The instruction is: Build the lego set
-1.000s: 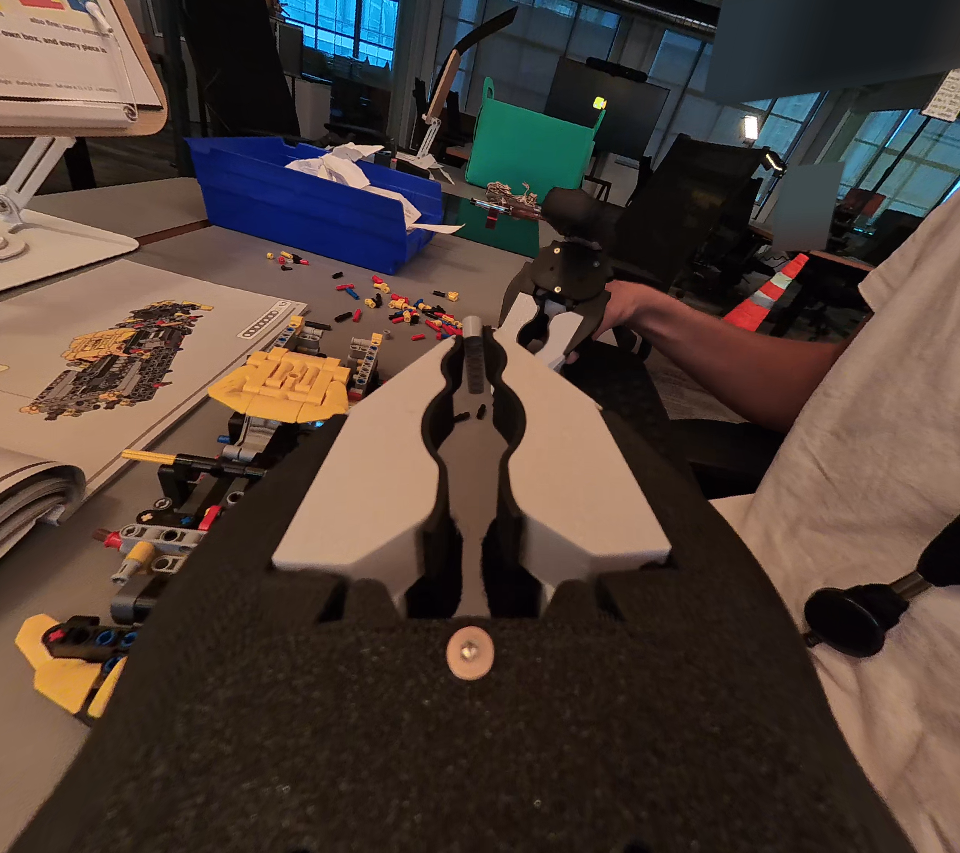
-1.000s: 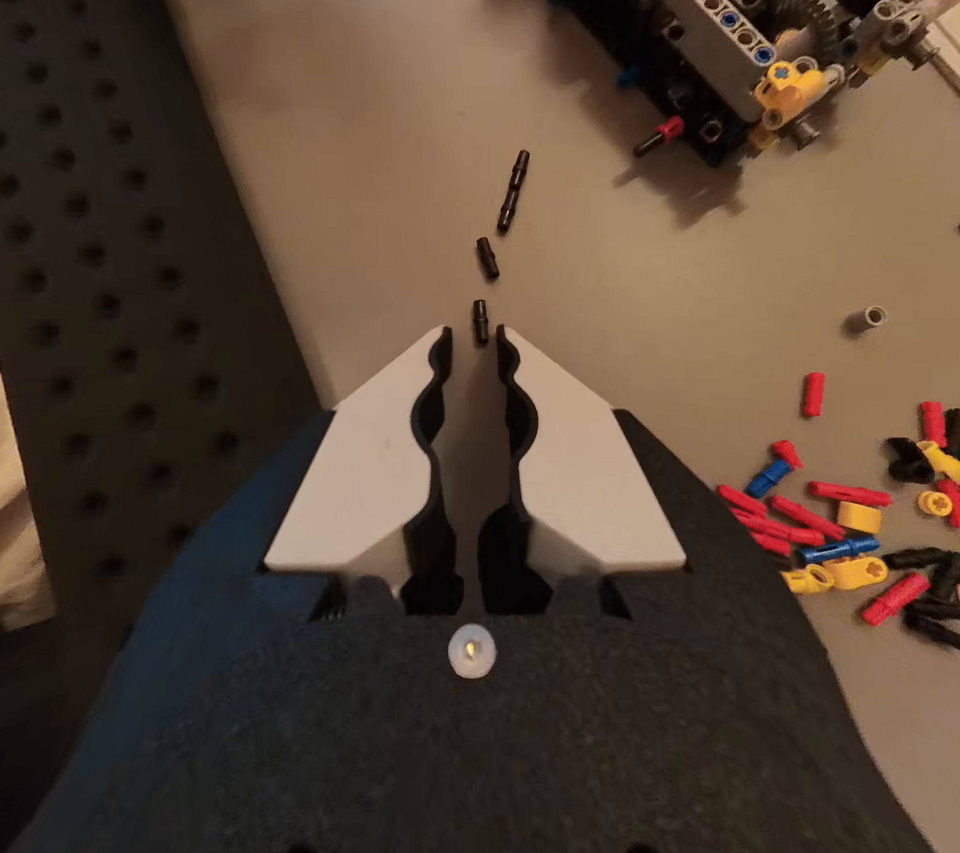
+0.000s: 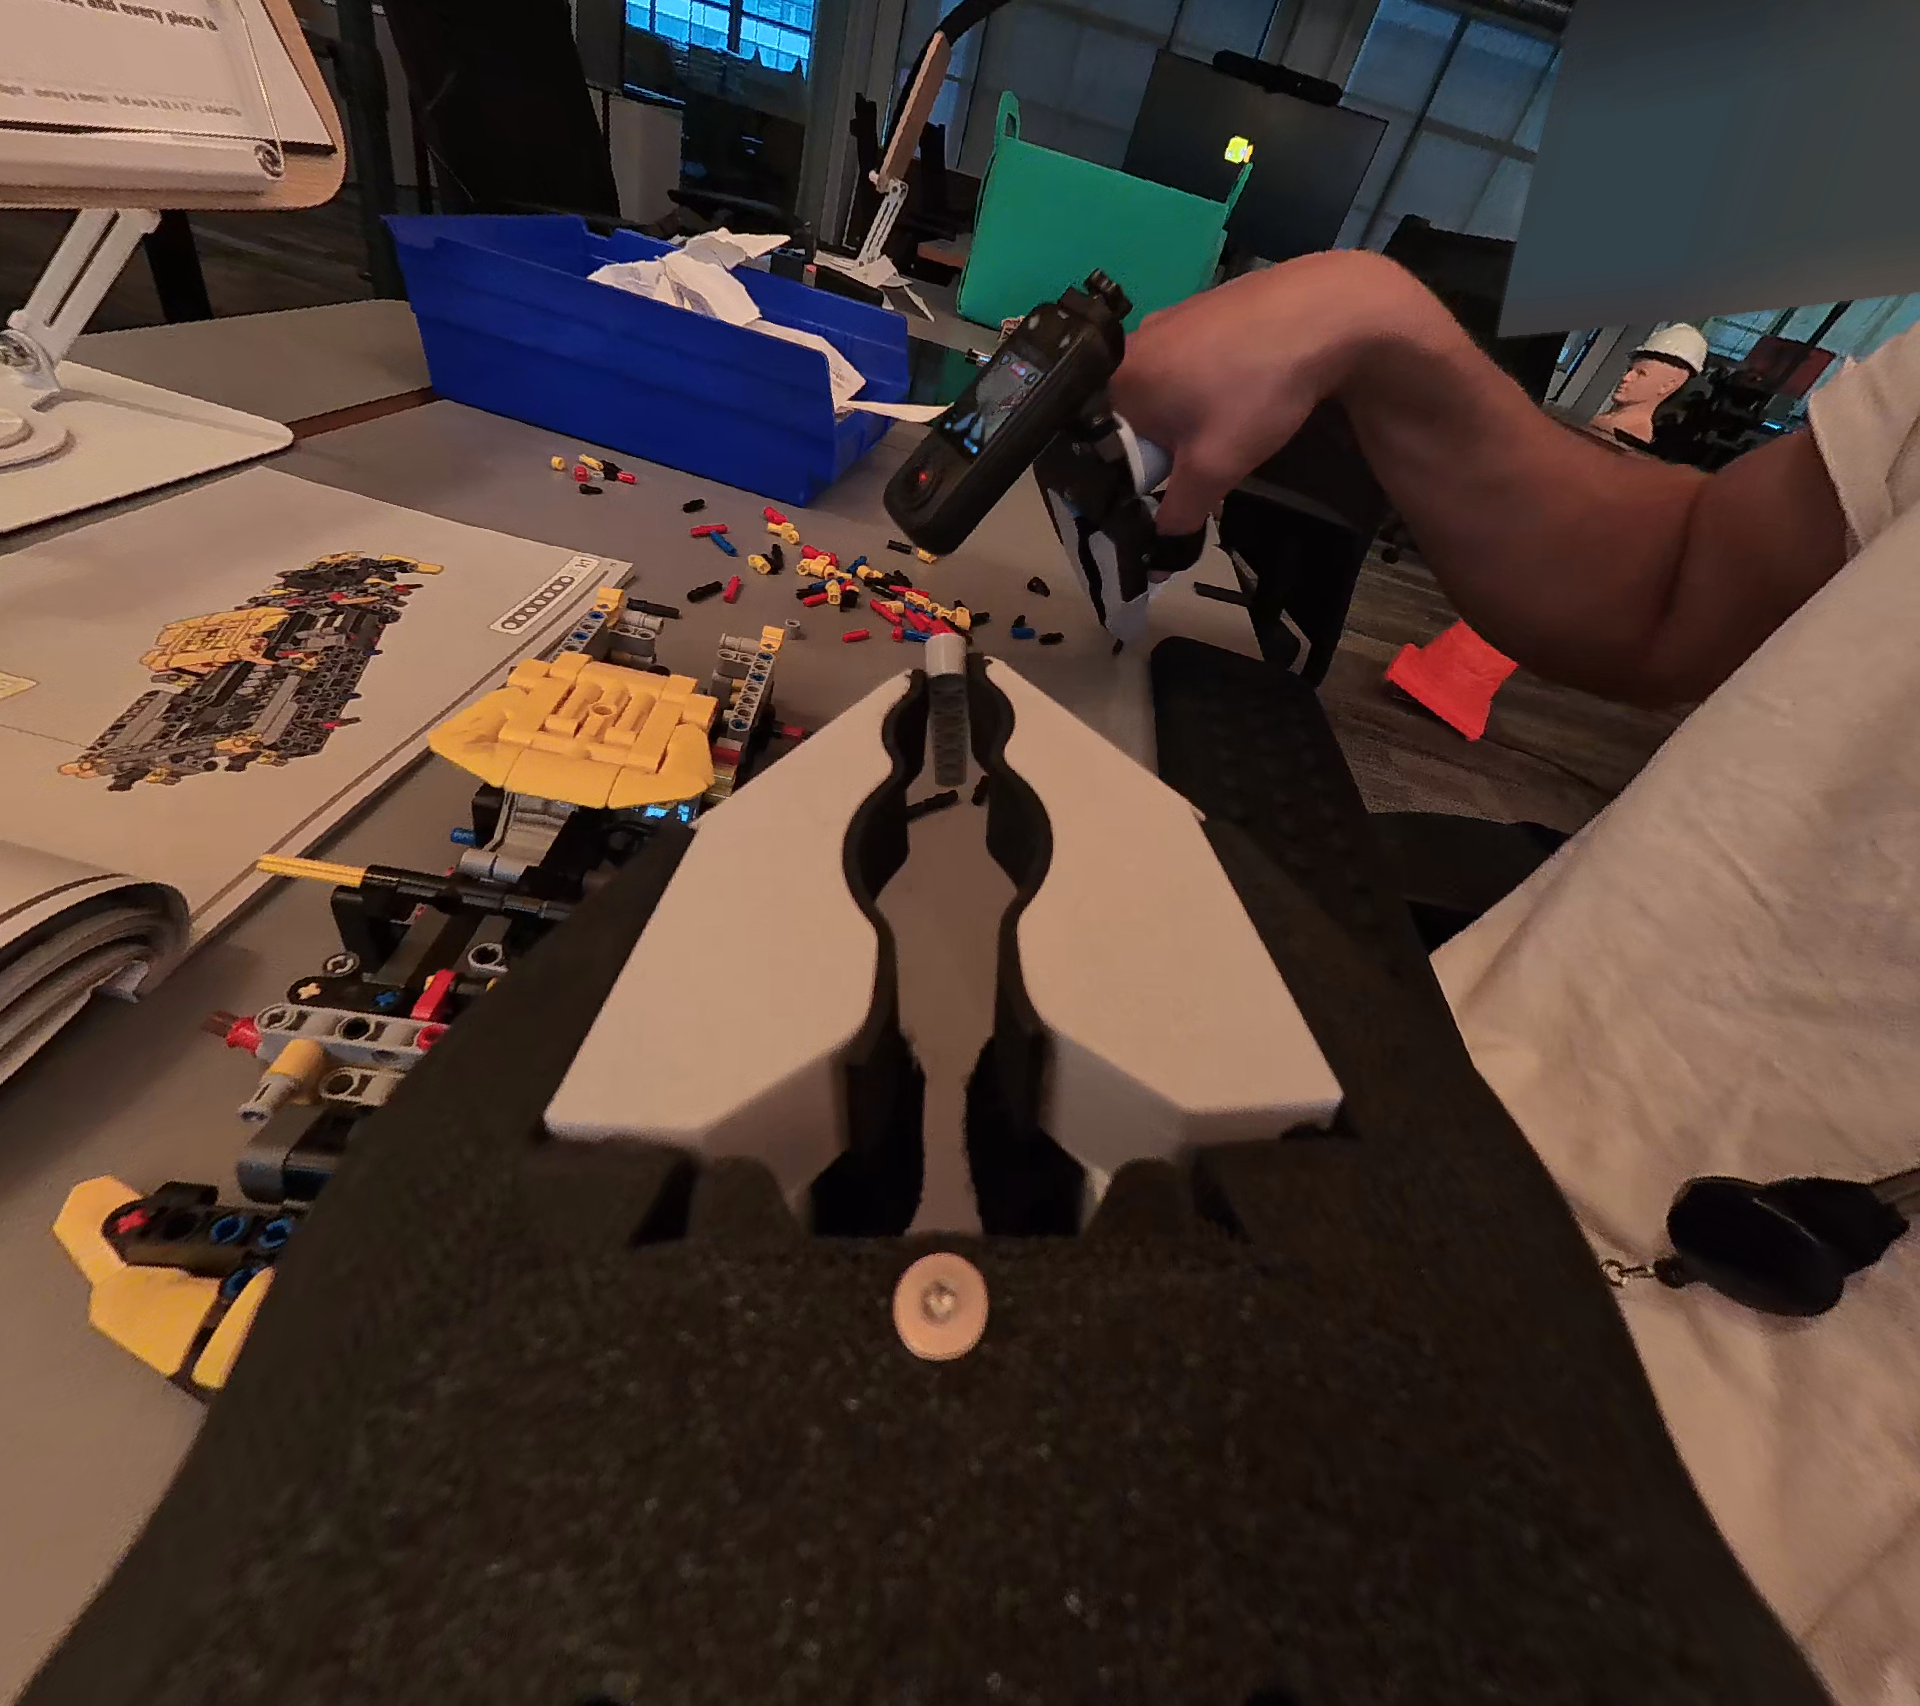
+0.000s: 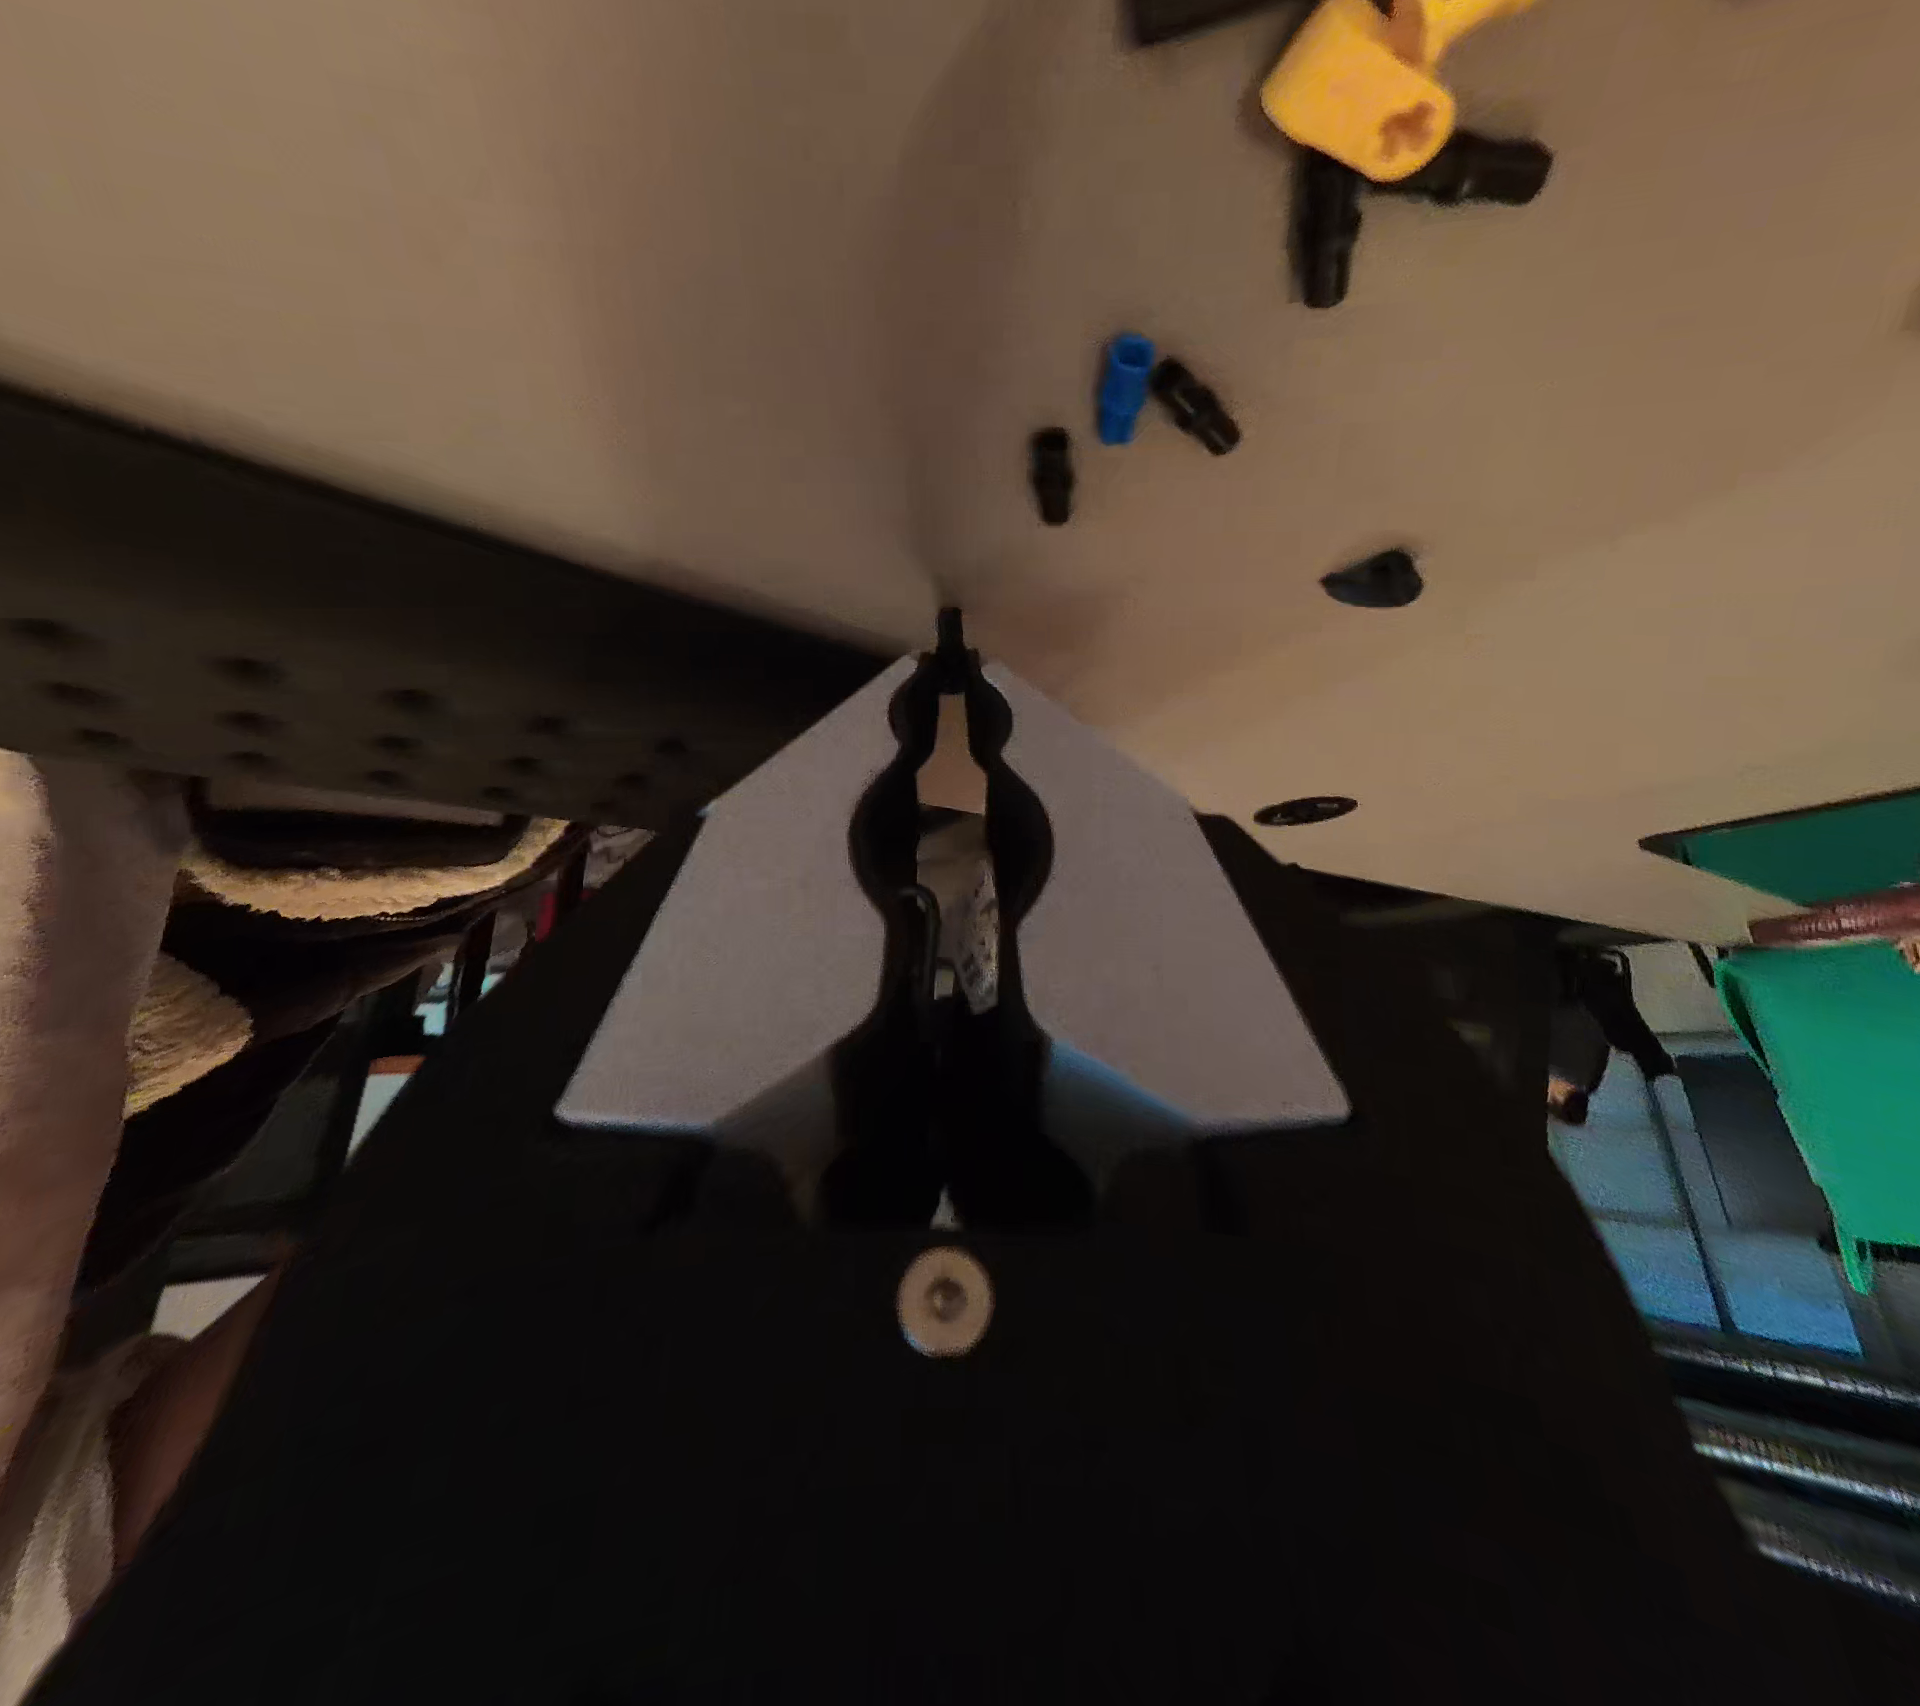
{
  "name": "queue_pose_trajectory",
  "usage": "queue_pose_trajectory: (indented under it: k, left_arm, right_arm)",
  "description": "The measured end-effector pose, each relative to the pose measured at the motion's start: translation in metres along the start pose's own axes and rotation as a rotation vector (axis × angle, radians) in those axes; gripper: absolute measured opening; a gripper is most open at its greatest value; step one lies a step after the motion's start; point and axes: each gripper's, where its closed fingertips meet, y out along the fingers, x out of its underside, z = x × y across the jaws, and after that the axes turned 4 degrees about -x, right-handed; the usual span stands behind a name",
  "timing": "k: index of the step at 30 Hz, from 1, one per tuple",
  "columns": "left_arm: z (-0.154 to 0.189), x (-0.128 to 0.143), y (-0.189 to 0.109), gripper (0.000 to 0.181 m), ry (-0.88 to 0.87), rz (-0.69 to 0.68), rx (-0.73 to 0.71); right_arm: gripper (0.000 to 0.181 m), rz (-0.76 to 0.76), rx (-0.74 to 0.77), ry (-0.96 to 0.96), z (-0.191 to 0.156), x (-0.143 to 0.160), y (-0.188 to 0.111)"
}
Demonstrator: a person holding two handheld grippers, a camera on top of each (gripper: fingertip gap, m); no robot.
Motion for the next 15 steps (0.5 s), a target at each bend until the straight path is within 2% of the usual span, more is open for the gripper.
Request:
queue_pose_trajectory:
  k: [11, 15]
  left_arm:
    - [-0.0006, 0.0006, 0.0001, 0.007, -0.008, -0.003, 0.001]
    - [-0.0009, 0.0, -0.0003, 0.007, -0.008, 0.0, 0.0]
  right_arm:
    - [0.005, -0.013, 0.004, -0.028, 0.0032, -0.0005, 0.0013]
    - [0.013, -0.011, -0.003, -0.031, 0.0021, -0.0006, 0.0031]
